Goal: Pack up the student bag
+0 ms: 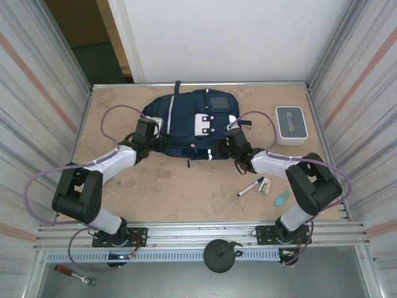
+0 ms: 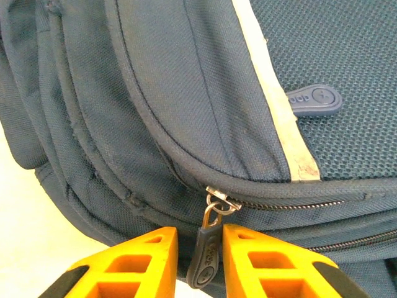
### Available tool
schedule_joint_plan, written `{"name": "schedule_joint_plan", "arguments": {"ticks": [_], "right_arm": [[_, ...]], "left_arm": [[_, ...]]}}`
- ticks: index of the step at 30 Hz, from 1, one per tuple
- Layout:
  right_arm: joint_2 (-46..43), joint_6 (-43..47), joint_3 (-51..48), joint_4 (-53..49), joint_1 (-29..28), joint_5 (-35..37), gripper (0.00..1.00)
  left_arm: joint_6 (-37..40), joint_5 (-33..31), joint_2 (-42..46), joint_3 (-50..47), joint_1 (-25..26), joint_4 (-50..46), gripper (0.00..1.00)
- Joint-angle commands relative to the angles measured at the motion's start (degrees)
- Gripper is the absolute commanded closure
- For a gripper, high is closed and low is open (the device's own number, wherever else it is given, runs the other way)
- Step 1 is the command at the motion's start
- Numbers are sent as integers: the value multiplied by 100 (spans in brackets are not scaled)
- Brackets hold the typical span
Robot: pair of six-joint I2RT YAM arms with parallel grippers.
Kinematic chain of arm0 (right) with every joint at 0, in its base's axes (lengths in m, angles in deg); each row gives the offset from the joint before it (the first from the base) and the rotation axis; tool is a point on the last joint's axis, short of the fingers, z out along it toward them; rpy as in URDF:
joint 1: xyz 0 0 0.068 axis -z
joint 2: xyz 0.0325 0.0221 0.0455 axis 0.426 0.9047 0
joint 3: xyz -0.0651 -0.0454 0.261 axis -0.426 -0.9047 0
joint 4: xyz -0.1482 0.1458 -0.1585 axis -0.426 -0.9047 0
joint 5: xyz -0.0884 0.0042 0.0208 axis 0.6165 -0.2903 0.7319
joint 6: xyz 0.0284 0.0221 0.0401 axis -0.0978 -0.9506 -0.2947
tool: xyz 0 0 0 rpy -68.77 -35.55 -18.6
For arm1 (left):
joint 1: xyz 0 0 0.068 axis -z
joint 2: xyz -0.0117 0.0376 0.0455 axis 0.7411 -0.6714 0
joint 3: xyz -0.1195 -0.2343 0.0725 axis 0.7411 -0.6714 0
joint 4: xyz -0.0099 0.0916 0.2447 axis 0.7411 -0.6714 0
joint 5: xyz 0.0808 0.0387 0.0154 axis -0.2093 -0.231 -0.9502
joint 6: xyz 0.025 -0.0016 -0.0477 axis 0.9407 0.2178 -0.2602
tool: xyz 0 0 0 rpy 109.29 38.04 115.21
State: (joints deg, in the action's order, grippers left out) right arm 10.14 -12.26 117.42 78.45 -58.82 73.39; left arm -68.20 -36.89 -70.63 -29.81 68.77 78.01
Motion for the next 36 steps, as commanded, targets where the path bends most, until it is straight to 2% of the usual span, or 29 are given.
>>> {"name": "schedule_joint_plan", "arguments": {"ticks": [1, 4, 8, 12, 24, 30, 36], "right_arm": [[15, 87, -154, -294, 170, 250, 43], [28, 85, -153, -294, 188, 243, 43], [24, 81, -151, -294, 207, 241, 43], [54, 73, -142, -277, 215, 223, 43], [19, 80, -171, -329, 258, 267, 43], [-48, 150, -163, -376, 395, 259, 43], [-58, 217, -12, -541, 680, 106, 43]], "left_arm": [[-66, 144, 160, -129, -30, -123, 76], [-111, 145, 199, -208, -29, -95, 75], [-161, 65, 228, -318, -49, -14, 64], [-264, 435, 142, -340, -243, 135, 63], [-280, 1239, -54, -223, -533, 513, 80], [-199, 1395, 157, -369, -636, 636, 99], [-128, 1886, 478, -646, -645, 816, 100]]}}
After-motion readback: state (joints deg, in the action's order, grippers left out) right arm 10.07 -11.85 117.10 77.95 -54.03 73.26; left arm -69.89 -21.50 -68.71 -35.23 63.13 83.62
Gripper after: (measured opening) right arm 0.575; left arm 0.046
